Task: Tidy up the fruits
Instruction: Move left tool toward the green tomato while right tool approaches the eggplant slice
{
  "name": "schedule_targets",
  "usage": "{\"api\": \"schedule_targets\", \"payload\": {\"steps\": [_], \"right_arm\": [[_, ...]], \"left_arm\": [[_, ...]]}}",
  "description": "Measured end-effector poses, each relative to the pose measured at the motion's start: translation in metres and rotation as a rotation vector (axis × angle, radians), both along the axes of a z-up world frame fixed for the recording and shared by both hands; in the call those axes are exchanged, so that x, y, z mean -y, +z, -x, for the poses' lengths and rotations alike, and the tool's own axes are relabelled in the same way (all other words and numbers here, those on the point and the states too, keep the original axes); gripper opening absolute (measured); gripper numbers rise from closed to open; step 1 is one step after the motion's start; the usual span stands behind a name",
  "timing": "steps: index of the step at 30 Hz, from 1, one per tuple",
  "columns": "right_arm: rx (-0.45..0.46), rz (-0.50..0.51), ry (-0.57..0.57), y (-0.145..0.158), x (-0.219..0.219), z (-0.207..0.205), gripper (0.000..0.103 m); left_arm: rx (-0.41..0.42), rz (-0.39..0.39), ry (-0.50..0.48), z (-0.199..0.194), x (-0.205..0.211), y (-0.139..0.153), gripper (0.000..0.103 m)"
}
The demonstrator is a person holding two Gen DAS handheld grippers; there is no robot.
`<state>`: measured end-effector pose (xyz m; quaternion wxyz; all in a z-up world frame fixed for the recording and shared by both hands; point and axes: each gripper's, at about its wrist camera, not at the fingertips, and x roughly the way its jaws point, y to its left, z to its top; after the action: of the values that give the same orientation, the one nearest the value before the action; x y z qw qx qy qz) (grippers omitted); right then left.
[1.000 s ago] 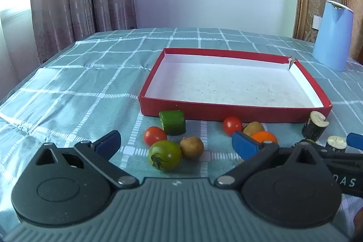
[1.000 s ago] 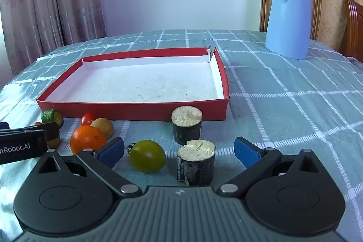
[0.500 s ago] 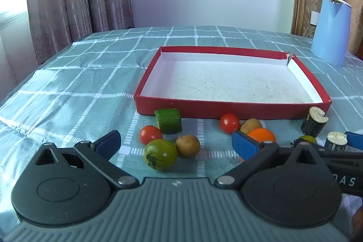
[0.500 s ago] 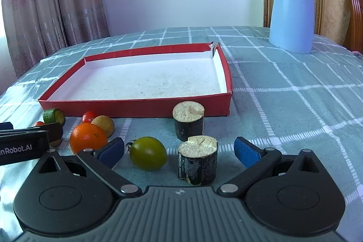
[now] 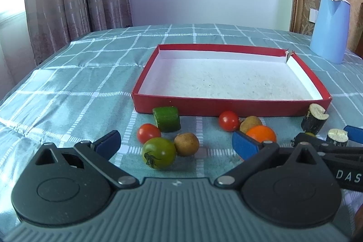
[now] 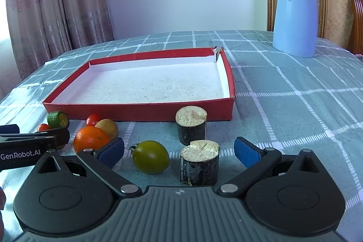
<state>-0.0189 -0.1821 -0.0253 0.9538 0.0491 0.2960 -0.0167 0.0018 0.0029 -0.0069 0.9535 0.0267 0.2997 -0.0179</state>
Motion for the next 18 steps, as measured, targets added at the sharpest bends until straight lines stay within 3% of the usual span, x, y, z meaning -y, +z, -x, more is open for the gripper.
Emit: {"api": "schedule_targets", "payload": {"steps": [18], "right_arm": [[0.009, 0.009, 0.005, -0.0003, 0.0038, -0.0005, 0.103]], "left_arm": [[-0.028, 0.004, -0.007, -0.0057, -0.0028, -0.0079, 0.103]]}}
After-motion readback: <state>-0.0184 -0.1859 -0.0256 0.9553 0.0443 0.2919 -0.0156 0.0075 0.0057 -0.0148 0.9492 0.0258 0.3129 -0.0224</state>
